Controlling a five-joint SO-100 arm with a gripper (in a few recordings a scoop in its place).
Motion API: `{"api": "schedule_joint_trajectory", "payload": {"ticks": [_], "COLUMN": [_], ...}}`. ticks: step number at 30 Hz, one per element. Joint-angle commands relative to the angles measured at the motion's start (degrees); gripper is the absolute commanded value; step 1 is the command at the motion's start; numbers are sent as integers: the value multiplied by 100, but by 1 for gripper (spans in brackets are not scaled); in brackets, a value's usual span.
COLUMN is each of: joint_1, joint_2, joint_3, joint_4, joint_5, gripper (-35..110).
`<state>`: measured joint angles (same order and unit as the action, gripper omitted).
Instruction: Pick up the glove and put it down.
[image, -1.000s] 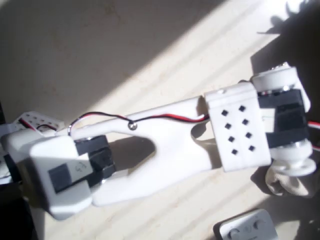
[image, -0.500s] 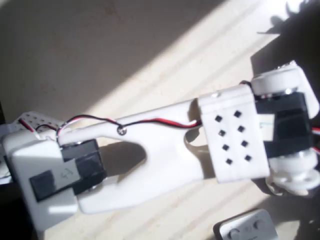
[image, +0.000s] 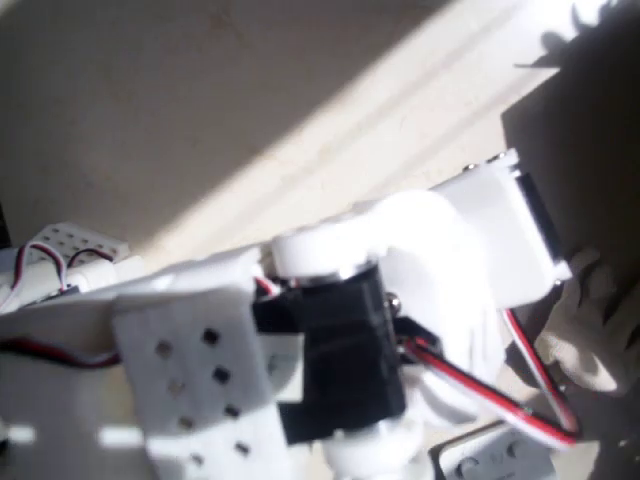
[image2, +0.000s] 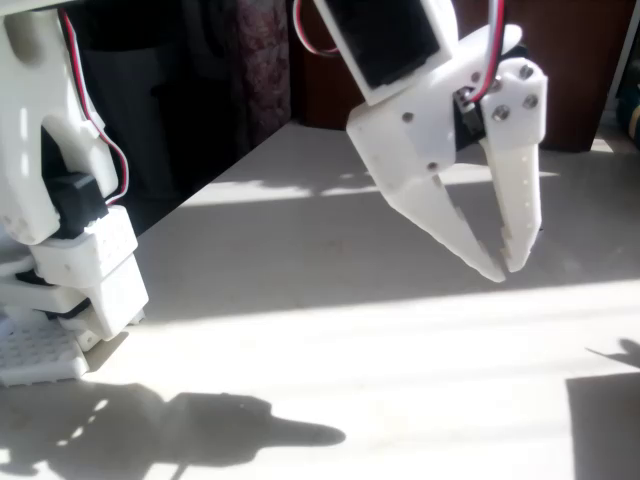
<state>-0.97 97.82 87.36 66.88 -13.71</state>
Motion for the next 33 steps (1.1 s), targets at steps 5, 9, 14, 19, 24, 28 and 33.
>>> {"api": "schedule_joint_trajectory", "payload": {"ticks": [5, 9, 14, 19, 24, 28, 33], "joint_1": [-9, -9, -9, -18, -18, -18, -18], "joint_2": [1872, 2566, 3393, 4289, 5142, 5783, 6469], "joint_3": [1969, 2830, 3727, 4597, 5388, 5845, 6425], "joint_4": [-378, -378, -387, -387, -387, -387, -325], "joint_5": [-44, -35, -9, -26, 0, 9, -35], "gripper": [1, 1, 1, 1, 1, 1, 0]}}
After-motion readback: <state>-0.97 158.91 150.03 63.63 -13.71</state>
